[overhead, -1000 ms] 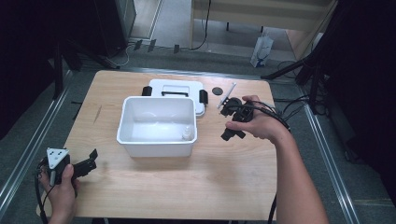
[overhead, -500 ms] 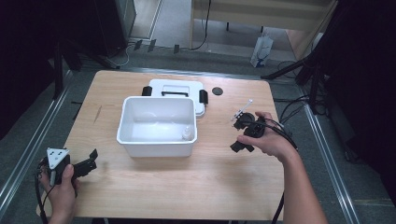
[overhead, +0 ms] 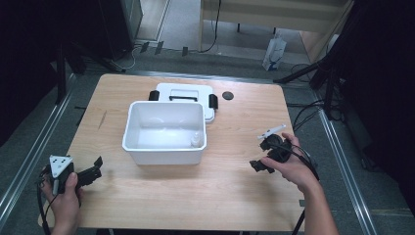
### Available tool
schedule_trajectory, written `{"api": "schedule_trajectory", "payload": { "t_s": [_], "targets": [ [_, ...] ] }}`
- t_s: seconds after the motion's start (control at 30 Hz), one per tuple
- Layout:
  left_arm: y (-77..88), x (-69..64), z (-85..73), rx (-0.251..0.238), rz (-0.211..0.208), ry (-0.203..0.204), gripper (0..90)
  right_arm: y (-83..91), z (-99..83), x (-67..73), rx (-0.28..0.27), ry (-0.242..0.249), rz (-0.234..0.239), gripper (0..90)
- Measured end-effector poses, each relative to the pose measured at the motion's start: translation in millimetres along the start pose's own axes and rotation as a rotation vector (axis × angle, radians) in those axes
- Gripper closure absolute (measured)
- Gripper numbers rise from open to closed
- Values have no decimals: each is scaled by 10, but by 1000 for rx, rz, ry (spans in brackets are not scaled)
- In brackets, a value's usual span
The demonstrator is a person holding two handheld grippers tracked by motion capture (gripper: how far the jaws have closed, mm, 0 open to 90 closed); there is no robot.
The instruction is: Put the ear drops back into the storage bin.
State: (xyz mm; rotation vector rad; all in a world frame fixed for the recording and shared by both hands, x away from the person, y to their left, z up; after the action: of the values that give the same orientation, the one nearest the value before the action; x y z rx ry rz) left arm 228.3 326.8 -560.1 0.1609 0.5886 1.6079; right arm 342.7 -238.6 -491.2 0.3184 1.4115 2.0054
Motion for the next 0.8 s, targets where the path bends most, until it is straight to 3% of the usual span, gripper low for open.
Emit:
{"api": "schedule_trajectory", "payload": {
  "t_s": [0.13,0.4,0.8],
  "targets": [
    [1,-2,-1,0,0,-1,3,-56,-198,36,-39,-33,-25,0],
    [1,-1,-1,-1,1,-1,3,-57,-615,113,-204,-124,-50,0],
    [1,-4,-1,-2,4,-7,3,-86,-1172,172,-344,-259,-104,0]
  ]
}}
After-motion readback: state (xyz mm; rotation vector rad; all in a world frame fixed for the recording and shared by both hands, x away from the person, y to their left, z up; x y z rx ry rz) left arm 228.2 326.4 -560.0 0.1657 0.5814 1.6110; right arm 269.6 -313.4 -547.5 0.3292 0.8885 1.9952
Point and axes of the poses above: each handheld gripper's, and its own axes: y roughly backward along the jaws, z roughly out of its top, x roughly to its left, the point moved 2 cm from there along -y, roughly forward along the jaws, and after that the axes turned 11 degrees about y, right-handed, at the moved point
